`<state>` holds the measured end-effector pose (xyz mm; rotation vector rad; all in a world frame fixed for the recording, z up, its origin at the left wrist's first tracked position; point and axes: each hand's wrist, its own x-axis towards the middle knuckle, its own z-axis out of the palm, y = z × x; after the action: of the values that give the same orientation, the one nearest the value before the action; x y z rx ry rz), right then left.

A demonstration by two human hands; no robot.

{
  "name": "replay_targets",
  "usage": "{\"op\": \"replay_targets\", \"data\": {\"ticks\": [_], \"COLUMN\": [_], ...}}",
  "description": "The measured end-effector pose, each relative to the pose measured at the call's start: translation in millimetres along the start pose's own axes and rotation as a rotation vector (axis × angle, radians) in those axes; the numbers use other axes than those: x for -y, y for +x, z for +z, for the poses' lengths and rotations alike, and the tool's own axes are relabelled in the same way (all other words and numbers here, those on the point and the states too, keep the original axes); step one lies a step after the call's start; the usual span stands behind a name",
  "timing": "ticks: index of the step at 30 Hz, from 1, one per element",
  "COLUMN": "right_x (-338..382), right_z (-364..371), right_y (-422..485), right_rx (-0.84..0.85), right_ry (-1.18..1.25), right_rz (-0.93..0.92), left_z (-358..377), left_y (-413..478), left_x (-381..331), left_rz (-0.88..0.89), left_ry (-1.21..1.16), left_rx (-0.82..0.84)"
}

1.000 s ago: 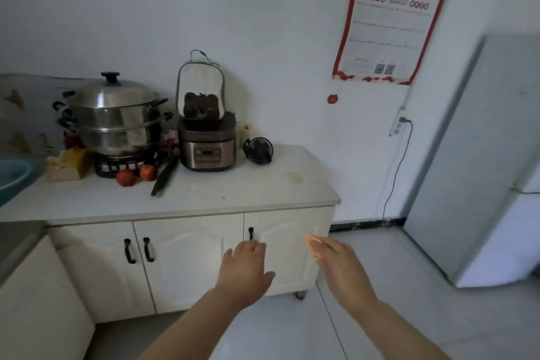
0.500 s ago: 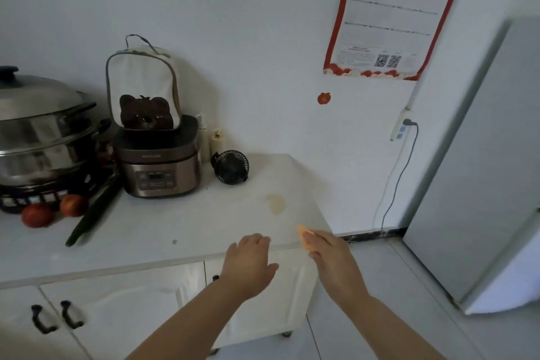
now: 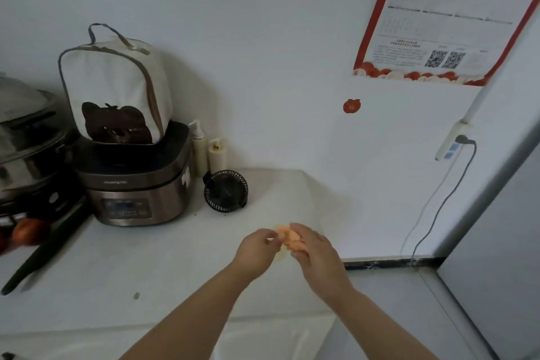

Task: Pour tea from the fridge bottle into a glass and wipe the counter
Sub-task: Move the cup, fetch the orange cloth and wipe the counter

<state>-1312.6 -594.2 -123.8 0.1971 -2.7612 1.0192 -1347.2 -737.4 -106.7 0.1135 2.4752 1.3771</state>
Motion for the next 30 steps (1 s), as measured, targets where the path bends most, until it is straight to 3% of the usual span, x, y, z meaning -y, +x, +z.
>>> {"op": "replay_targets", "data": {"ticks": [5, 17, 21, 27, 30], "right_x": [-13, -30, -37, -57, -64], "right_z": [6, 0, -3, -22, -28], "right_y": [45, 125, 145, 170, 179], "right_rx": [-0.032, 0.065, 0.113, 0.046, 0.242], "right_ry": [0.087, 0.379, 0.424, 0.31, 0.106], "right_rz": [0.064, 0.274, 0.292, 0.348, 0.344], "left_z": [-5, -34, -37, -50, -56], "left_y": [50, 133, 143, 148, 149], "left_x": [-9, -17, -21, -22, -22], "left_rz": [-0.032, 0.003, -0.004, -0.009, 0.025], "left_ry": [-0.349, -0.437, -0.386, -0.418, -0.38], "left_rx": [0.087, 0.15, 0.093, -0.045, -0.099]}}
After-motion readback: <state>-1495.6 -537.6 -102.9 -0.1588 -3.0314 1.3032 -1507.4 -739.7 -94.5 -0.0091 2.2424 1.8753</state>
